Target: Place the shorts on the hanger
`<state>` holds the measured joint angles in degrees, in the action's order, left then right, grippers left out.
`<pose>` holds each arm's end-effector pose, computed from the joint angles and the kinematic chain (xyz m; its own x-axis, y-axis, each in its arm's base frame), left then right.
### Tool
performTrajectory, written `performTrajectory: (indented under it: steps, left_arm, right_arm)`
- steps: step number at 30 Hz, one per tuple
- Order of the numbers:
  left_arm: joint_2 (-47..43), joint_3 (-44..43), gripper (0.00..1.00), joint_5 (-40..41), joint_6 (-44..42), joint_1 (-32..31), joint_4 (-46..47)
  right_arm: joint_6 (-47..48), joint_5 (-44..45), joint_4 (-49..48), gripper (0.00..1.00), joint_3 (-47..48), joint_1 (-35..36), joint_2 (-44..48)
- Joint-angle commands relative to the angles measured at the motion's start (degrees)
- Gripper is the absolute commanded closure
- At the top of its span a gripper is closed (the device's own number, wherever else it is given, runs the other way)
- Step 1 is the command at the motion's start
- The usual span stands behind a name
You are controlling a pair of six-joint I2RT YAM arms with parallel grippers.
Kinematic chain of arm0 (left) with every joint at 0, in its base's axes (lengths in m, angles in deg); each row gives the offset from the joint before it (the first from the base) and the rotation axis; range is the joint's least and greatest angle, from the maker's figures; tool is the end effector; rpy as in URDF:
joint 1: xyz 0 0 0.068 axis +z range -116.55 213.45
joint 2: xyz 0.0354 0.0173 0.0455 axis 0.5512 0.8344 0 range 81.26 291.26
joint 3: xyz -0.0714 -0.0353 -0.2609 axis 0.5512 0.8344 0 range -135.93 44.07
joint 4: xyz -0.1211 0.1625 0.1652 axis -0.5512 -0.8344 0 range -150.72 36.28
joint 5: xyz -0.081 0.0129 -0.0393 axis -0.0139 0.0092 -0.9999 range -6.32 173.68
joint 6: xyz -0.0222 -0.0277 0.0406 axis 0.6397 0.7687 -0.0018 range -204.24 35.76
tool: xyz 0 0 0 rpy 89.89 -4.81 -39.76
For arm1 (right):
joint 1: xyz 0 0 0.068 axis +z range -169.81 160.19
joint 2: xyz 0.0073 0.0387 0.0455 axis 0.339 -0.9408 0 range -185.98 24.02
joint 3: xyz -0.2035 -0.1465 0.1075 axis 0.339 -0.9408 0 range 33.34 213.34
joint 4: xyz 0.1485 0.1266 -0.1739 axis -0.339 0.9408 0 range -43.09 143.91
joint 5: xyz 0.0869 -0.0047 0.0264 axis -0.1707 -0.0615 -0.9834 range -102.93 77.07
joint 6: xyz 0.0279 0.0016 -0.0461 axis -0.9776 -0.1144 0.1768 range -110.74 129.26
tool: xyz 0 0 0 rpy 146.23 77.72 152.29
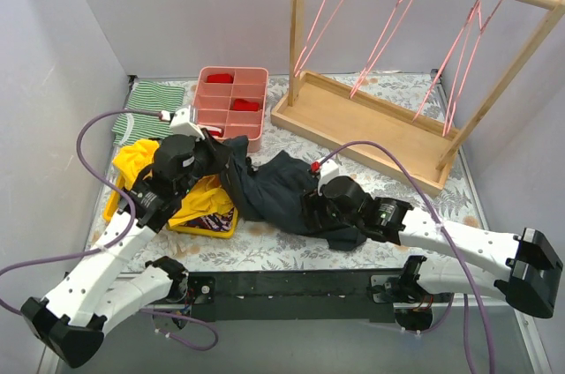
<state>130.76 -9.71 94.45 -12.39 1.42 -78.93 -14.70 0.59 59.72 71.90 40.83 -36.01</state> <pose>0.1648 -0.0951 0.3534 -0.4488 -0.8204 -0.3544 -0.1717 0.4683 -0.8667 0.1190 0.1945 0.2472 -0.5580 -0.1867 -0.8085 -0.5757 0.7888 0.2153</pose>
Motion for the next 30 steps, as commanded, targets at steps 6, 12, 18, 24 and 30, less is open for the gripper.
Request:
performTrajectory:
  steps: [6,12,18,24,30]
  left_arm:
    - [-5.5,4.2,1.00,0.0,1.7,0.5,-0.4]
    - [-7.0,5.4,1.00,0.0,2.1,0.5,-0.4]
    - [-8.4,5.9,1.00,-0.2,2.5,0.5,-0.9]
    - [-9.5,6.8,1.00,-0.7,2.9,0.4,-1.8]
    - [-9.8,6.8,1.00,-0.9,3.0,0.5,-2.2]
  right_arm:
    - [0.0,11.5,1.2,0.20,13.1,-2.8,-5.3]
    - [1.6,8.2,-2.3,0.20,22.1,-6.0,-21.6]
    - [0.8,4.2,-10.0,0.16,28.0,-9.6,-35.1]
    - [0.0,3.6,-17.0,0.14,29.5,-10.4,-39.5]
    - [-1.7,8.4,-18.3,0.12,29.9,-10.4,-39.2]
